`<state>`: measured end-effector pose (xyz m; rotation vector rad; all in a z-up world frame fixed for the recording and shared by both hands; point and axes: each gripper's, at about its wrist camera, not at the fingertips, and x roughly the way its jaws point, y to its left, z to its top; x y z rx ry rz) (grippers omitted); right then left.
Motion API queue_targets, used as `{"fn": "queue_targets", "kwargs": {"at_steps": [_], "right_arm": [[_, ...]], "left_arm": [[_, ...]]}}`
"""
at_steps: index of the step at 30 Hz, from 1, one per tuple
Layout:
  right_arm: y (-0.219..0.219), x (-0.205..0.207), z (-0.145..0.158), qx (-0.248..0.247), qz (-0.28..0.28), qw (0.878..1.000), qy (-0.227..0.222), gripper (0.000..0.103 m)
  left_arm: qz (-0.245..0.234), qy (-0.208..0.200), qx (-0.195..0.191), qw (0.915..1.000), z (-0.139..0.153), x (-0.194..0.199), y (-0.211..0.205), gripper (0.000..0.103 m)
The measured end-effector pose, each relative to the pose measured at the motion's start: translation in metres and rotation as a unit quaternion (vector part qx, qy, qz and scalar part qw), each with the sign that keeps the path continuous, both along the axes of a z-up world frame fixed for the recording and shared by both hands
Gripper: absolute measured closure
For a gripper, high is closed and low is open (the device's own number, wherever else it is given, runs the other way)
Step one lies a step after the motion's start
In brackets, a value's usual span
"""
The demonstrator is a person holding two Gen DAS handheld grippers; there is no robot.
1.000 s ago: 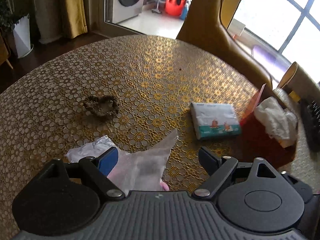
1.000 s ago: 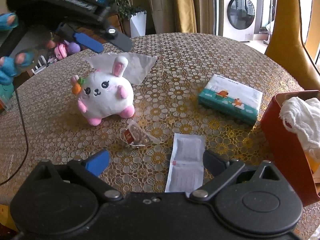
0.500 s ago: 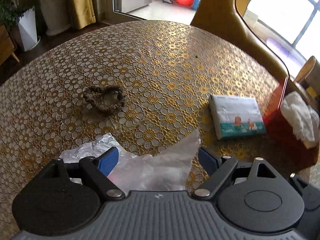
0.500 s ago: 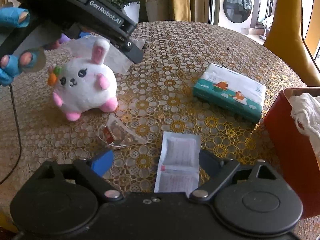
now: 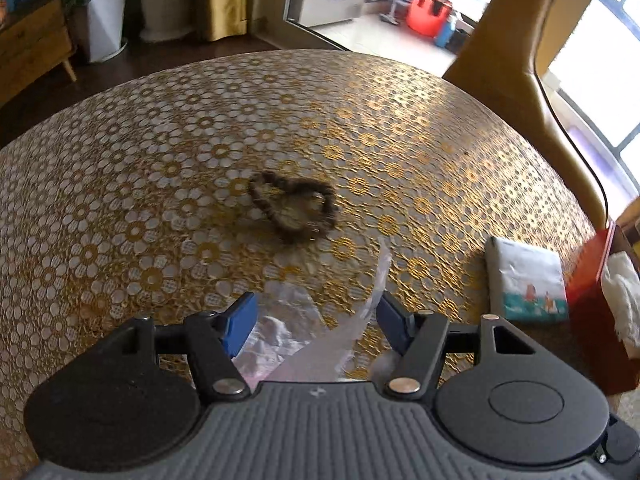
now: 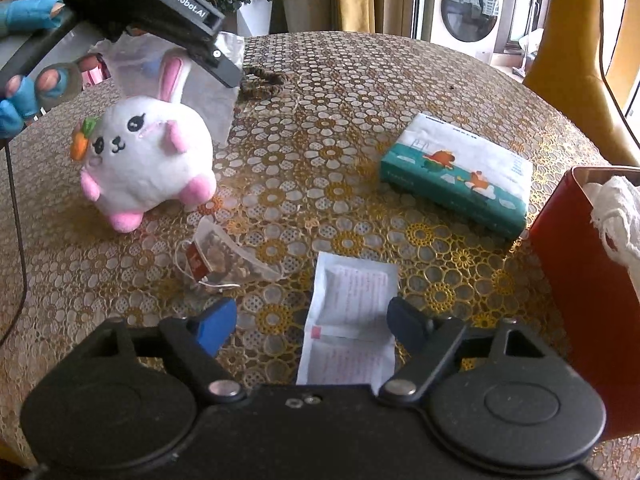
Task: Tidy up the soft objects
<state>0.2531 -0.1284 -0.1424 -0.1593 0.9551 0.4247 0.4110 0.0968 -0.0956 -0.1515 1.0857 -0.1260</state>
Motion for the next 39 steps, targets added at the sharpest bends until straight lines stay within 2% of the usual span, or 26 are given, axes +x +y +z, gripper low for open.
{"fn": "queue_targets", "kwargs": {"at_steps": [5,15,19,22,24,26,27,28,29,30,34,39], "right_arm": [[0.001,0.0,0.0,-0.002,0.0,1.0,-0.002,0.02],[0.005,-0.003,-0.002,-0.016,0.007,1.0,-0.009,0.019],[0.007,-0.005,-0.003,-0.031,0.008,0.999,-0.021,0.025],[0.005,-0.005,-0.003,-0.029,0.001,0.999,-0.026,0.032],[0.004,-0.005,-0.002,-0.026,-0.003,0.999,-0.028,0.041],[0.003,-0.005,-0.001,-0.027,-0.009,0.999,-0.033,0.05],[0.002,-0.005,-0.001,-0.026,-0.012,0.999,-0.034,0.054],[0.0,-0.005,0.0,-0.025,-0.016,0.999,-0.034,0.057],[-0.001,-0.005,0.0,-0.025,-0.021,0.999,-0.036,0.063],[-0.003,-0.004,0.001,-0.026,-0.025,0.999,-0.038,0.07],[-0.012,-0.004,0.002,-0.005,-0.035,0.999,-0.033,0.078],[-0.017,-0.007,0.006,0.008,-0.039,0.999,-0.036,0.096]], "left_arm": [[0.027,-0.007,-0.006,0.9996,-0.002,0.003,0.02,0.039],[0.003,0.018,0.069,0.9975,-0.035,-0.002,0.022,0.038],[0.003,0.017,0.077,0.9969,-0.044,-0.006,0.023,0.038],[0.011,0.013,0.077,0.9969,-0.045,-0.009,0.024,0.038],[0.013,0.009,0.079,0.9968,-0.045,-0.011,0.024,0.039],[0.014,0.002,0.09,0.9958,-0.045,-0.013,0.023,0.054],[0.013,-0.002,0.091,0.9958,-0.045,-0.015,0.023,0.057],[0.013,-0.004,0.089,0.996,-0.044,-0.016,0.023,0.065],[0.013,-0.006,0.086,0.9962,-0.043,-0.018,0.023,0.071],[0.012,-0.007,0.084,0.9964,-0.043,-0.019,0.023,0.072],[0.017,-0.016,0.076,0.9968,-0.042,-0.027,0.027,0.086],[0.039,-0.029,0.062,0.9969,-0.034,-0.039,0.041,0.092]]}}
